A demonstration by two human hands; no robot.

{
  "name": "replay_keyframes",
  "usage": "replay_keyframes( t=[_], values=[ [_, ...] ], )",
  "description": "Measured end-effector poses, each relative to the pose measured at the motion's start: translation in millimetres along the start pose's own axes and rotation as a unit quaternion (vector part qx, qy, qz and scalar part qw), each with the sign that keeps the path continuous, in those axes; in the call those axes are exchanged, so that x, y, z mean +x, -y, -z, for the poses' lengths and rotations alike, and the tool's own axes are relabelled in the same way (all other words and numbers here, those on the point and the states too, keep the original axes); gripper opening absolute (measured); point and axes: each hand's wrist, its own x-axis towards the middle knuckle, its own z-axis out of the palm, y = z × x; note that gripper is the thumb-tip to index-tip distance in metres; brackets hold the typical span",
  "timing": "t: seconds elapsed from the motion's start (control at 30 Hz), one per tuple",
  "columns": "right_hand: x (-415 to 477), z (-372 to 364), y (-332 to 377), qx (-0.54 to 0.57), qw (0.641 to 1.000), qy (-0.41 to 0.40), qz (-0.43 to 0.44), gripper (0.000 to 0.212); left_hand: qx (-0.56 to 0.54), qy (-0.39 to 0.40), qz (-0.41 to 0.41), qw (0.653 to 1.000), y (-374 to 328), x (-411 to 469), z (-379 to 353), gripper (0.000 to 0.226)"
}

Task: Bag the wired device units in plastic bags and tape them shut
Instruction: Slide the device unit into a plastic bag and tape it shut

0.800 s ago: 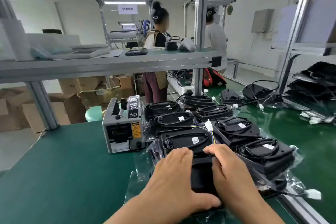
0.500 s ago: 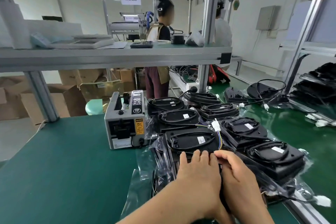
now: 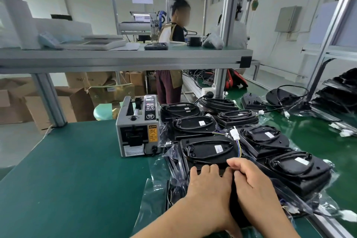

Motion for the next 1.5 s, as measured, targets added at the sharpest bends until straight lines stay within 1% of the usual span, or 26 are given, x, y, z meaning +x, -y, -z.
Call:
replay_keyframes(
  t=[0.13,0.27,0.37,0.43,0.53,0.57,0.6,0.63,0.67,0.73,0.77,0.83,0.9,0.93,1.0,1.03,1.1,1.13,1.17,1.2,1.27,1.33,1.37,1.43,1.47,1.5],
  values=[
    [1,3,8,-0.018,1.000,0.004,0.011,0.031,-0.015,-0.026,-0.011,0.999,0,-7,0,0.119],
    [-1,4,16,-0.003,0.999,-0.021,0.045,0.033,-0.056,-0.046,0.003,0.997,1,-7,-2,0.112],
    [-4,3,26,0.031,0.993,-0.057,0.101,0.043,-0.118,-0.063,0.022,0.991,9,-3,-6,0.097],
    [-6,3,32,0.035,0.981,-0.101,0.159,0.043,-0.177,-0.091,0.033,0.979,17,-5,-10,0.096],
    [-6,2,38,0.035,0.963,-0.165,0.209,0.033,-0.298,-0.141,0.046,0.943,28,-12,-14,0.105],
    [-6,2,39,0.038,0.959,-0.181,0.213,0.030,-0.348,-0.158,0.042,0.923,31,-15,-14,0.105],
    [-5,2,40,0.040,0.956,-0.195,0.216,0.033,-0.398,-0.173,0.037,0.900,35,-17,-12,0.101],
    [-5,2,41,0.043,0.954,-0.204,0.213,0.039,-0.443,-0.183,0.031,0.877,38,-20,-9,0.094],
    [-4,1,40,0.055,0.955,-0.212,0.202,0.050,-0.478,-0.189,0.026,0.857,41,-23,-7,0.086],
    [-5,-3,40,0.107,0.958,-0.220,0.150,0.079,-0.521,-0.201,0.022,0.829,47,-31,-3,0.075],
    [-4,-5,40,0.144,0.959,-0.217,0.114,0.091,-0.538,-0.211,0.024,0.816,50,-34,-4,0.074],
    [-1,-9,40,0.240,0.951,-0.190,0.053,0.108,-0.573,-0.231,0.037,0.785,56,-37,-4,0.080],
    [6,-11,39,0.332,0.934,-0.133,0.005,0.116,-0.600,-0.246,0.043,0.760,59,-41,-4,0.088],
    [8,-12,39,0.365,0.927,-0.088,-0.013,0.113,-0.607,-0.253,0.048,0.751,61,-43,-3,0.091],
    [4,-13,39,0.408,0.912,0.046,0.002,0.095,-0.611,-0.274,0.069,0.739,66,-47,0,0.104],
    [4,-17,43,0.416,0.904,0.096,0.000,0.093,-0.604,-0.288,0.078,0.739,68,-50,1,0.113],
    [12,-28,57,0.405,0.901,0.155,-0.016,0.121,-0.578,-0.317,0.083,0.747,72,-55,3,0.129],
    [15,-32,65,0.398,0.900,0.178,-0.003,0.129,-0.555,-0.331,0.090,0.758,71,-56,4,0.133],
    [16,-35,74,0.398,0.895,0.199,0.020,0.126,-0.522,-0.350,0.103,0.771,70,-57,6,0.134],
    [17,-37,82,0.405,0.889,0.211,0.041,0.118,-0.482,-0.372,0.121,0.784,68,-58,7,0.134],
    [21,-42,94,0.426,0.881,0.198,0.051,0.093,-0.407,-0.402,0.167,0.803,65,-61,11,0.137],
    [23,-49,99,0.428,0.883,0.187,0.048,0.068,-0.348,-0.403,0.197,0.823,68,-63,14,0.141],
    [24,-52,100,0.425,0.886,0.182,0.042,0.059,-0.329,-0.403,0.199,0.831,71,-65,14,0.142],
    [28,-54,98,0.431,0.885,0.171,0.029,0.050,-0.306,-0.393,0.180,0.848,82,-69,13,0.141],
    [30,-54,95,0.435,0.884,0.171,0.031,0.048,-0.322,-0.387,0.160,0.849,87,-72,13,0.134],
    [32,-52,92,0.435,0.883,0.171,0.041,0.049,-0.362,-0.395,0.135,0.833,93,-75,16,0.121]
  ],
)
